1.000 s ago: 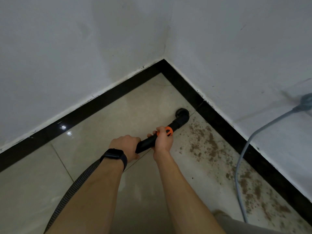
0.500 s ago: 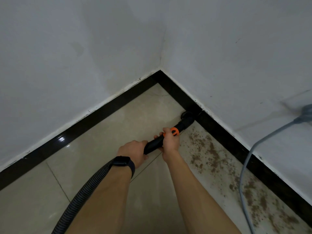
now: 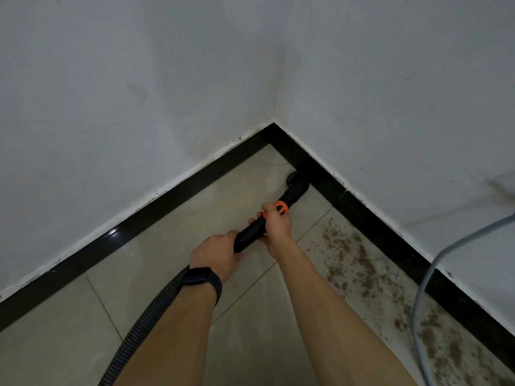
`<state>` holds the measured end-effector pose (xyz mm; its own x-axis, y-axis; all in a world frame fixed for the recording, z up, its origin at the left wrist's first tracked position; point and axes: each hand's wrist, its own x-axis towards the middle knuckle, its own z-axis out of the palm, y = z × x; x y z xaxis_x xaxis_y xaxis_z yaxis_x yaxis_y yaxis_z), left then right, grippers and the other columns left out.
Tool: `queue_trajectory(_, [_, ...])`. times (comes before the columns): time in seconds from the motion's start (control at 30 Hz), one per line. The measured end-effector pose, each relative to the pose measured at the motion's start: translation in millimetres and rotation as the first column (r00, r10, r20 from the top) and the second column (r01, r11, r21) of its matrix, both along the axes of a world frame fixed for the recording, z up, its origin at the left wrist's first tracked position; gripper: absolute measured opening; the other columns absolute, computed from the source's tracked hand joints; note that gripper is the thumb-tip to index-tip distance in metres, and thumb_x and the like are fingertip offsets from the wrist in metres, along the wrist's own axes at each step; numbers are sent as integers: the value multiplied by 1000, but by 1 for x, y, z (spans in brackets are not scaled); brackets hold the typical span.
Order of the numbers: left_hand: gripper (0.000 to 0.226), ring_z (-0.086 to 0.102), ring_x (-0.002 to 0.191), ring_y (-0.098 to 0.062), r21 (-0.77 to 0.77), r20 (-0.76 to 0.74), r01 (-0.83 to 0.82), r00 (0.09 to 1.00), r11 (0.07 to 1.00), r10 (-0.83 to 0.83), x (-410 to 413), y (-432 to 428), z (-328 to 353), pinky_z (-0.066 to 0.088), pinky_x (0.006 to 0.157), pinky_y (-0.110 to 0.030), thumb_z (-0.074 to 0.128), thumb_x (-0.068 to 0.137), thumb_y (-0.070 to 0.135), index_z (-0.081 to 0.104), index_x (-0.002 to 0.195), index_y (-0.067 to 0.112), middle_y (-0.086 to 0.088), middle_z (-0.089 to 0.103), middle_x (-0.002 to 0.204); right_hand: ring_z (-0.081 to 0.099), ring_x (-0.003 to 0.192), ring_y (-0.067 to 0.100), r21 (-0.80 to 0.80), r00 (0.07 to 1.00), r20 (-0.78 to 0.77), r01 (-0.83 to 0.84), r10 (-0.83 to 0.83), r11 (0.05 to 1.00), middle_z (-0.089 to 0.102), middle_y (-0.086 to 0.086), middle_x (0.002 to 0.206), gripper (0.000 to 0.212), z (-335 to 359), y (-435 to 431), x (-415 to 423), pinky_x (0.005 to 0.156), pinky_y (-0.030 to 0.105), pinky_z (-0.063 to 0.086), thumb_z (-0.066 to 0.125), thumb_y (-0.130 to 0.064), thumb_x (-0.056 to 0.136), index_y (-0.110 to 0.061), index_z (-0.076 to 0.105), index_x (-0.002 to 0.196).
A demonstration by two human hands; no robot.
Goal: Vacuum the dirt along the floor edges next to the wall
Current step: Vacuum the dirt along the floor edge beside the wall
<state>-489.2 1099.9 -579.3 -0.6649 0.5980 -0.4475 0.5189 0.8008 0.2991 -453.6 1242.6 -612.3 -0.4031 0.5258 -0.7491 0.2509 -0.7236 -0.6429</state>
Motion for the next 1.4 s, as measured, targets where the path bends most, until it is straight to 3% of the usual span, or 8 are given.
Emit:
queue_trajectory(0.2, [34, 62, 90, -22, 52, 0, -90, 996, 995, 90, -12, -8, -1, 45, 66, -29, 56, 98, 31, 51, 130, 20, -6, 66, 107, 69, 68, 20, -25, 997, -14, -79, 79, 997, 64, 5, 83, 18, 3, -4, -29, 63, 31, 57, 65, -20, 97, -14, 54, 111])
queue_trajectory(0.5, [31, 59, 81, -22, -82, 11, -132, 991, 988, 134, -25, -68, 0, 53, 73, -35, 56, 98, 29, 46, 126, 20, -5, 62, 99, 69, 62, 17, -91, 983, -54, -178, 174, 980, 65, 6, 87, 40, -7, -73, -51, 64, 33, 59, 66, -22, 96, -10, 49, 130])
queue_trajectory(0.63, [29, 61, 86, -24, -163, 18, -27, 999, 986, 30, -24, -98, 5, 54, 78, -38, 53, 99, 28, 43, 124, 17, -8, 62, 103, 69, 65, 17, -95, 993, -40, -114, 111, 989, 65, 7, 93, 44, -6, -107, -41, 55, 27, 56, 63, -26, 100, -12, 42, 135])
queue_trajectory(0.83, [35, 60, 94, -19, -211, 80, 226, 974, 951, -213, -9, -109, 18, 52, 81, -35, 58, 96, 35, 44, 127, 24, 0, 62, 110, 76, 69, 25, -183, 993, -20, 114, -120, 977, 71, 11, 88, 41, 1, -121, 26, 66, 38, 62, 72, -26, 94, -6, 54, 124])
queue_trajectory(1.0, [31, 60, 85, -21, -224, 93, 405, 914, 886, -394, 11, -92, 27, 54, 73, -35, 63, 87, 34, 45, 111, 27, 1, 60, 98, 73, 66, 29, -202, 968, -3, 246, -252, 948, 67, 15, 89, 26, 18, -112, 72, 67, 44, 64, 68, -24, 97, -11, 53, 114])
queue_trajectory(1.17, [31, 56, 74, -19, -220, 230, 590, 805, 777, -546, 23, -73, 32, 45, 60, -30, 64, 82, 28, 44, 105, 22, -2, 61, 91, 73, 65, 27, -174, 965, 15, 262, -263, 949, 67, 11, 82, 9, 33, -117, 104, 68, 42, 64, 60, -16, 99, -12, 53, 104])
queue_trajectory(1.3, [23, 64, 70, -16, -50, 462, 376, 830, 925, -312, 30, -87, 27, 50, 61, -28, 72, 76, 26, 52, 87, 27, 4, 64, 78, 73, 69, 29, -162, 965, 0, 258, -262, 952, 69, 11, 79, 10, 37, -134, 119, 69, 42, 64, 62, -15, 97, -11, 55, 102])
queue_trajectory(1.4, [14, 67, 63, -17, -29, 509, 266, 834, 963, -215, 40, -102, 16, 53, 61, -31, 71, 76, 29, 60, 85, 26, 3, 68, 72, 73, 75, 31, -156, 968, 24, 250, -250, 956, 71, 13, 81, 17, 34, -149, 120, 72, 45, 65, 65, -15, 95, -8, 55, 107])
